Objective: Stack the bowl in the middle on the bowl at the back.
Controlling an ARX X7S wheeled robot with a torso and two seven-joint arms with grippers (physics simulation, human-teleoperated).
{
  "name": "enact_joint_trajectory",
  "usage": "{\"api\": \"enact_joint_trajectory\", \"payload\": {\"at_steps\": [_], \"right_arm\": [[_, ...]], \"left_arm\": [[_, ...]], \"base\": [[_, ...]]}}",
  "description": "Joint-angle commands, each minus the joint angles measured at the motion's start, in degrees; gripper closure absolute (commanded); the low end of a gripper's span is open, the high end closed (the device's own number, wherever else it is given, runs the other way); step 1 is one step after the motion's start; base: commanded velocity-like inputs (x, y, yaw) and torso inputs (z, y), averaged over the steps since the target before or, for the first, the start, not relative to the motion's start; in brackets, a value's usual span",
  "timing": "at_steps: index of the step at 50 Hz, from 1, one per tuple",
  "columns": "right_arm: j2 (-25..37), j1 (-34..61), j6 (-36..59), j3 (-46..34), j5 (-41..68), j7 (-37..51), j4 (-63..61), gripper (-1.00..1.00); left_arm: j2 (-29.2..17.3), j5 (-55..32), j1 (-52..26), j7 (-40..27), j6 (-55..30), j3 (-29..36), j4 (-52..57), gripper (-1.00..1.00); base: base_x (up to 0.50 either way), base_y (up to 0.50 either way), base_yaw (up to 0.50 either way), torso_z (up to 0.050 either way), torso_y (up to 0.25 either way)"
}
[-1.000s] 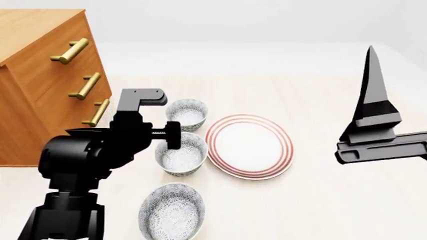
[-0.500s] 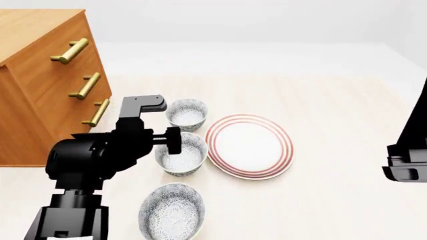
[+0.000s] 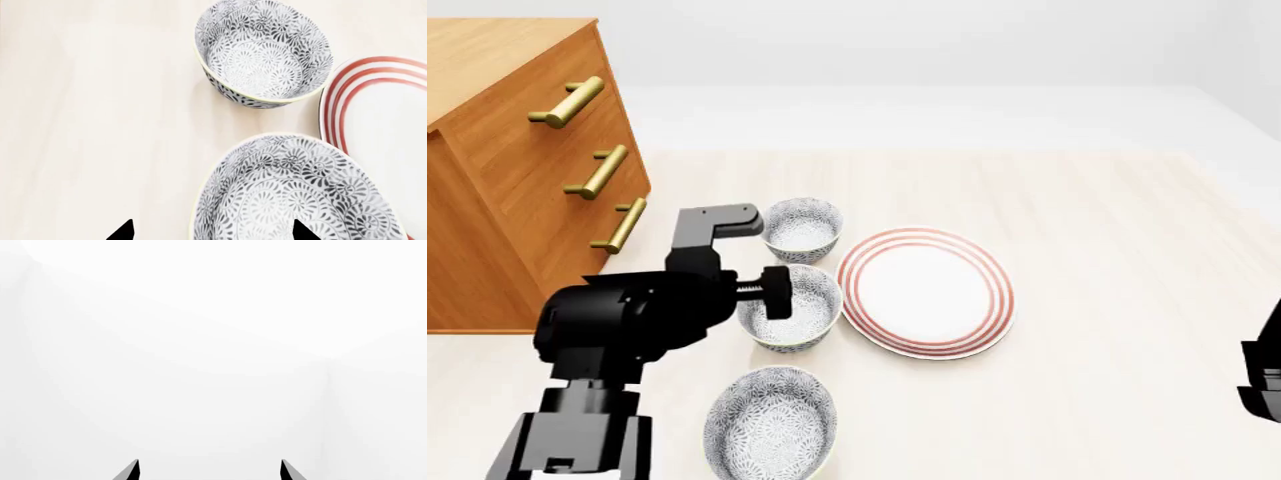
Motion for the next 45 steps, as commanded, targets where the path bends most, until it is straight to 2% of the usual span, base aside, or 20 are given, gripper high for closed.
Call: {"api": "enact_joint_trajectory", "payload": {"at_steps": [1, 24, 44, 45], "right_arm": [[-0.9, -1.3, 0.0, 2.1, 1.1, 0.1, 0.0, -1.0], [-2.6, -1.6, 0.0, 1.1, -0.8, 0.1, 0.0, -1.0], [-1.7, -3.0, 0.0, 3.2, 0.4, 0.1, 0.0, -1.0], [-1.7, -3.1, 0.0, 3.3, 0.4, 0.1, 0.0, -1.0]], "left_arm": [[0.6, 0.1, -0.8, -0.8, 0.6, -0.4, -3.9, -1.0], [2.2, 0.3, -5.1, -0.6, 4.8, -1.1, -17.8, -1.0], [2.9, 0.0, -6.5, -0.8, 7.1, -1.2, -24.0, -1.0], [2.9, 0.0, -6.7, -1.0, 7.3, -1.3, -24.6, 1.0]], "base": [[0.0, 0.0, 0.0, 0.0, 0.0], [0.0, 0.0, 0.0, 0.0, 0.0], [0.0, 0.0, 0.0, 0.0, 0.0], [0.0, 0.0, 0.0, 0.0, 0.0]]}}
